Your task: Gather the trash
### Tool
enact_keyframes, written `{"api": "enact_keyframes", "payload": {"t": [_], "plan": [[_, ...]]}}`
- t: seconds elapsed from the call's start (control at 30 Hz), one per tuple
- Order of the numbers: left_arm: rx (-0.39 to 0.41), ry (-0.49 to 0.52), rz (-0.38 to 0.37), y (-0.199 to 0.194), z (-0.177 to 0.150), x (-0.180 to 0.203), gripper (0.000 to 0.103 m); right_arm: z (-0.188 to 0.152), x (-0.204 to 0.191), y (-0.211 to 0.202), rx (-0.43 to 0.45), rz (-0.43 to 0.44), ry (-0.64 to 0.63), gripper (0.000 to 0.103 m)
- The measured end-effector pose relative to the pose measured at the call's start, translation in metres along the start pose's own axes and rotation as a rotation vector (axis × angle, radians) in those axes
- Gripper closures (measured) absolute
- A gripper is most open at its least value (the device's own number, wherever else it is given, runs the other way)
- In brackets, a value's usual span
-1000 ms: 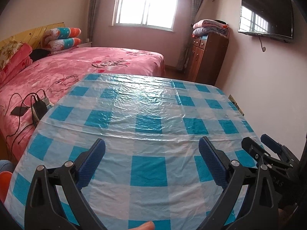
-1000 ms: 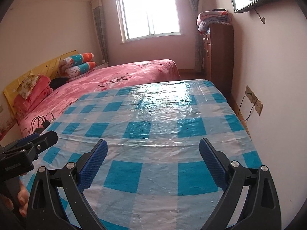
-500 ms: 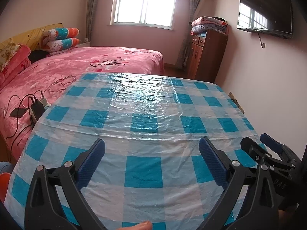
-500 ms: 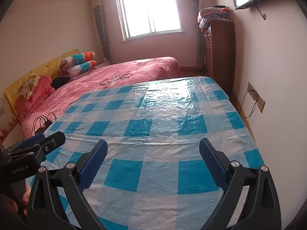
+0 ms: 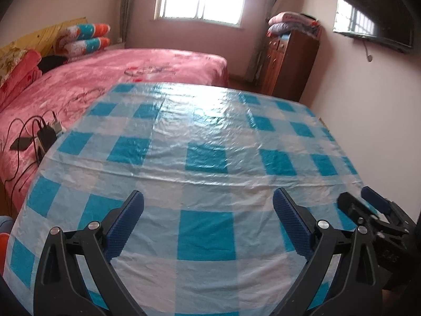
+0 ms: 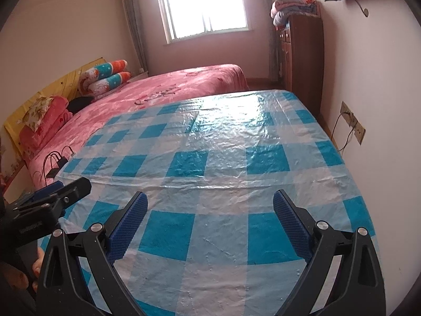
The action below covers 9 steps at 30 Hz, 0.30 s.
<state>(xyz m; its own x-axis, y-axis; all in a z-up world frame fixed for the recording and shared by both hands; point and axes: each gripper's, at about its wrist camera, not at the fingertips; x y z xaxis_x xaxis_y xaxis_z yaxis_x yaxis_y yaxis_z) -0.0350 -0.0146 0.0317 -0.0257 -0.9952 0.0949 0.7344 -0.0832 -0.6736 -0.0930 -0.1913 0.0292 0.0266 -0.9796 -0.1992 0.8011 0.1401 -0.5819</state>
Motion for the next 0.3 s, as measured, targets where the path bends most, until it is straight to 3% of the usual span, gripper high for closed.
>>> {"api": "enact_keyframes", "payload": {"t": [0.3], "plan": [[-0.166,-0.062,0.045,0.044,-0.004,-0.009,0.004,0.000,0.005,0.030,-0.142,-0.052,0.049,0.006]]}}
Point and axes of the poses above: each gripper's, at about its wrist camera, not at the fingertips, and y roughly the way its jaws point, x to its right, z to its top, and after that the axes turned 5 degrees about z, right-handed
